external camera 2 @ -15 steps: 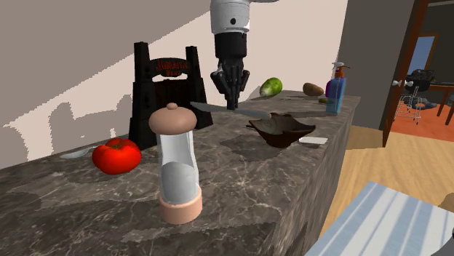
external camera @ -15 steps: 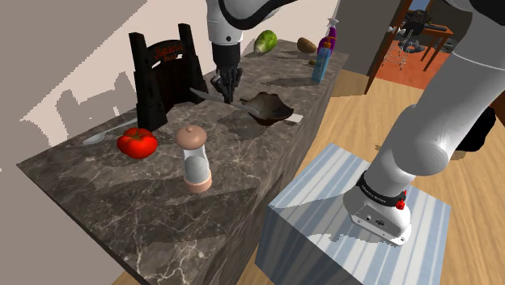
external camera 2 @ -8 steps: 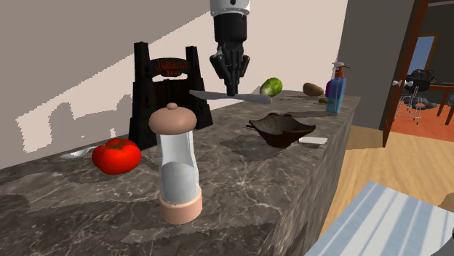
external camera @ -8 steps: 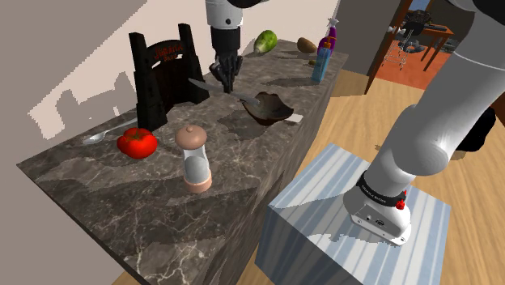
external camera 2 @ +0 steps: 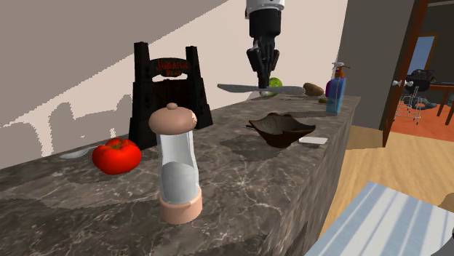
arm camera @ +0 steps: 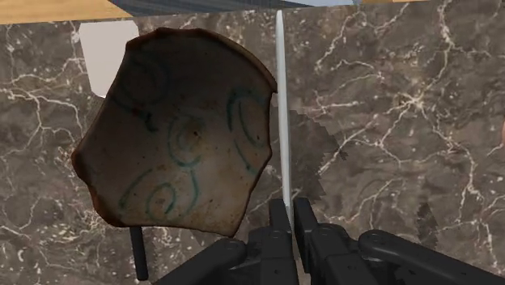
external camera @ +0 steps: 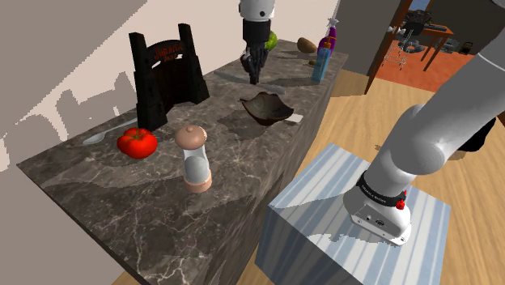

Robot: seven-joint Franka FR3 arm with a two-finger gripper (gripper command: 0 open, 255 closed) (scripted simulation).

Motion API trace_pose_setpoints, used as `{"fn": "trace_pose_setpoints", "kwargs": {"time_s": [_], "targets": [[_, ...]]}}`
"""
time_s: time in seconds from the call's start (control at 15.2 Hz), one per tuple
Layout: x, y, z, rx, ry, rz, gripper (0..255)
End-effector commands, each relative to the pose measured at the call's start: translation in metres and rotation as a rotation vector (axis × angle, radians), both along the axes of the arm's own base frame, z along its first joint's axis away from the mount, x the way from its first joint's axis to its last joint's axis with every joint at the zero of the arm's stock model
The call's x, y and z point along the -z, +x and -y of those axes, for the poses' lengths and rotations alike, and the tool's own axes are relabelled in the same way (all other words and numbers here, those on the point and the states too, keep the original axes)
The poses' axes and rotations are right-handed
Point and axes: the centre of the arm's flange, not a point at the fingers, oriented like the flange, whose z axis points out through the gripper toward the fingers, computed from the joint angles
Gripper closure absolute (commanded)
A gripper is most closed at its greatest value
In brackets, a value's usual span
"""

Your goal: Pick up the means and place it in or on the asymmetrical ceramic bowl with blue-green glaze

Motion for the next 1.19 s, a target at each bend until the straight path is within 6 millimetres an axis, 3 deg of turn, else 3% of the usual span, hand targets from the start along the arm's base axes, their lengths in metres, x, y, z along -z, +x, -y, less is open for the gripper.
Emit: {"fn": "trace_pose_setpoints", "kwargs": {"time_s": [0.0,0.33,1.12], "targets": [[-0.003,-0.011,0.026,-0.002,0.001,0.0,255],[-0.012,-0.034,0.091,-0.002,0.001,0.0,255],[0.052,-0.034,0.091,-0.002,0.001,0.0,255]]}}
